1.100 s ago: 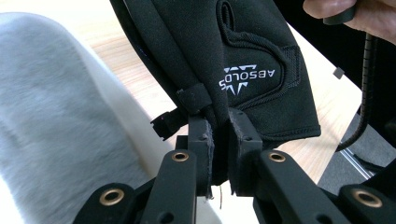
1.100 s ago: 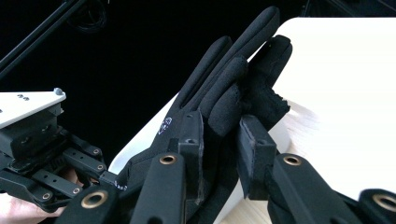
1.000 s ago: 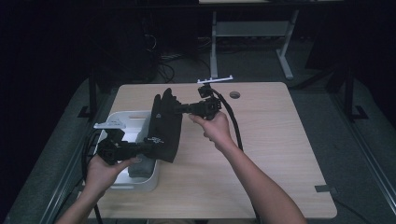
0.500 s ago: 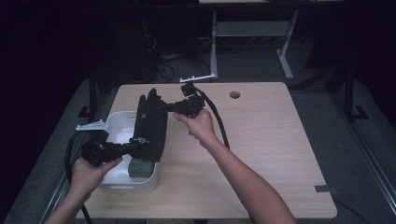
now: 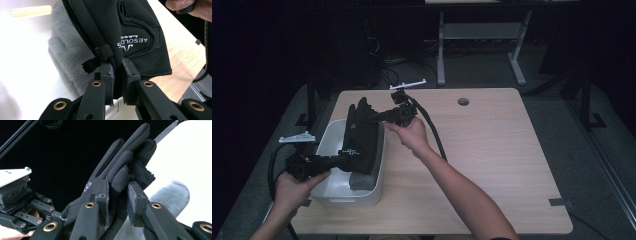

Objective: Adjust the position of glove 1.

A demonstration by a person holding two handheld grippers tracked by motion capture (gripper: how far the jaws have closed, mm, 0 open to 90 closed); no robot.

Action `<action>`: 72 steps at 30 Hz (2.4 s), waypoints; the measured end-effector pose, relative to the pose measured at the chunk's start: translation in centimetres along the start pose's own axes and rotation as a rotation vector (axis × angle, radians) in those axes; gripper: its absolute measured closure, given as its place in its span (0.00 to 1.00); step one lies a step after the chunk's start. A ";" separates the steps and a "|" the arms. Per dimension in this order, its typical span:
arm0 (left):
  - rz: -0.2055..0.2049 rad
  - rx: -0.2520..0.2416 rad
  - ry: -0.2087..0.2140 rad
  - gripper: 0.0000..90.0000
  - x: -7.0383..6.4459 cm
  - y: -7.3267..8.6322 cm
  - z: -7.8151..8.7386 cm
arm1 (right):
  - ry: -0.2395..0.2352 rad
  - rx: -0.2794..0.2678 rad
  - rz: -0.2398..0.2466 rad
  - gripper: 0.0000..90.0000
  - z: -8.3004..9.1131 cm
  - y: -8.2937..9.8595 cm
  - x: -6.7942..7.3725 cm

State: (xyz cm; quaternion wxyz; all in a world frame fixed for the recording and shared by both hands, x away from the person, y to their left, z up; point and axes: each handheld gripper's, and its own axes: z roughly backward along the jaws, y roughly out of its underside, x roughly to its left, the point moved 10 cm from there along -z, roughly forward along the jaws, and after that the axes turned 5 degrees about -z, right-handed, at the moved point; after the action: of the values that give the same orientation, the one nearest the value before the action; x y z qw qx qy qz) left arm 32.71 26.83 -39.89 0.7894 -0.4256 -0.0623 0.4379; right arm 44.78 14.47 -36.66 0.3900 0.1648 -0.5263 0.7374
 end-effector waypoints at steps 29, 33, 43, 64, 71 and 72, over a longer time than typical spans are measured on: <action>0.059 0.061 0.001 0.90 1.9 3.2 -1.4 | 0.029 0.070 -0.028 0.81 -3.7 2.5 -2.0; 0.071 0.072 0.008 0.90 1.8 3.7 -2.0 | 0.036 0.085 -0.039 0.81 -3.9 3.0 -2.7; 0.086 0.110 0.012 0.88 2.0 4.4 -3.1 | 0.076 0.116 -0.037 0.79 -4.6 4.2 -4.3; 0.084 0.103 0.008 0.64 2.2 4.0 -2.3 | 0.110 0.090 -0.032 0.63 -3.1 3.5 -4.8; 0.077 0.078 -0.001 0.63 2.5 3.0 -1.3 | 0.103 0.070 -0.020 0.61 -2.0 3.0 -4.5; 0.068 0.074 -0.008 0.63 2.5 2.8 -1.2 | 0.101 0.066 -0.020 0.61 -1.8 2.9 -4.5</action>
State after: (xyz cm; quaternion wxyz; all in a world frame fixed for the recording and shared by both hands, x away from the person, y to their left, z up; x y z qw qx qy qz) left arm 32.99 28.66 -43.39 0.7890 -0.3965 -0.0347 0.4680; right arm 45.78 13.87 -42.18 0.4180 0.1453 -0.4798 0.7576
